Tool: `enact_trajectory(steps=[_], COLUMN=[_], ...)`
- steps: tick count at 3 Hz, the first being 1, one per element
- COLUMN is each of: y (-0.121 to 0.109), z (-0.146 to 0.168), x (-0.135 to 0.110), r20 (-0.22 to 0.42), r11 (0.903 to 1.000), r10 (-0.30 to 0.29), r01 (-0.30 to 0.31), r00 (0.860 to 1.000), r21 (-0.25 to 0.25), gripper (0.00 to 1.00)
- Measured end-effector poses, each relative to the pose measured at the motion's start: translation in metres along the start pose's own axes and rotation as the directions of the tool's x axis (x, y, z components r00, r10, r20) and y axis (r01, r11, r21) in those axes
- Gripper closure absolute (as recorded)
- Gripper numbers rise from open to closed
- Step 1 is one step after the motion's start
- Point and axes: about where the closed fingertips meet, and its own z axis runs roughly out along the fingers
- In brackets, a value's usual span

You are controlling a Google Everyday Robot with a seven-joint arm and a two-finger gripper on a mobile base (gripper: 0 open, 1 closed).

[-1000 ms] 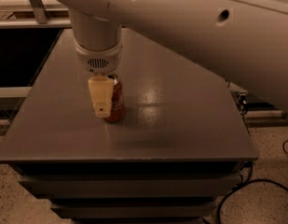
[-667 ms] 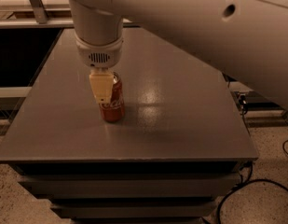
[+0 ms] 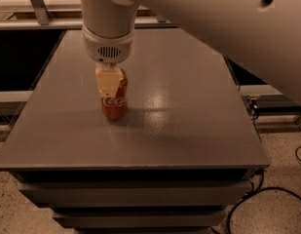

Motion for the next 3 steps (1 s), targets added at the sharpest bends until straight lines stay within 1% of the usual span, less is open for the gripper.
enact_trajectory(steps=[1, 2, 3], y=[-0.001, 0.0, 0.011], z=[-0.011, -0.028, -0.05], x=[0.002, 0.006, 0.01], r20=[0.03, 0.057, 0.088], r11=[0.9999, 0.9996, 0.9983], r10=[-0.007, -0.008, -0.048], r01=[0.007, 0.007, 0.045], r00=[1.0, 0.998, 0.995], r21=[0.009, 0.026, 0.036], gripper=[1.0, 1.0, 1.0])
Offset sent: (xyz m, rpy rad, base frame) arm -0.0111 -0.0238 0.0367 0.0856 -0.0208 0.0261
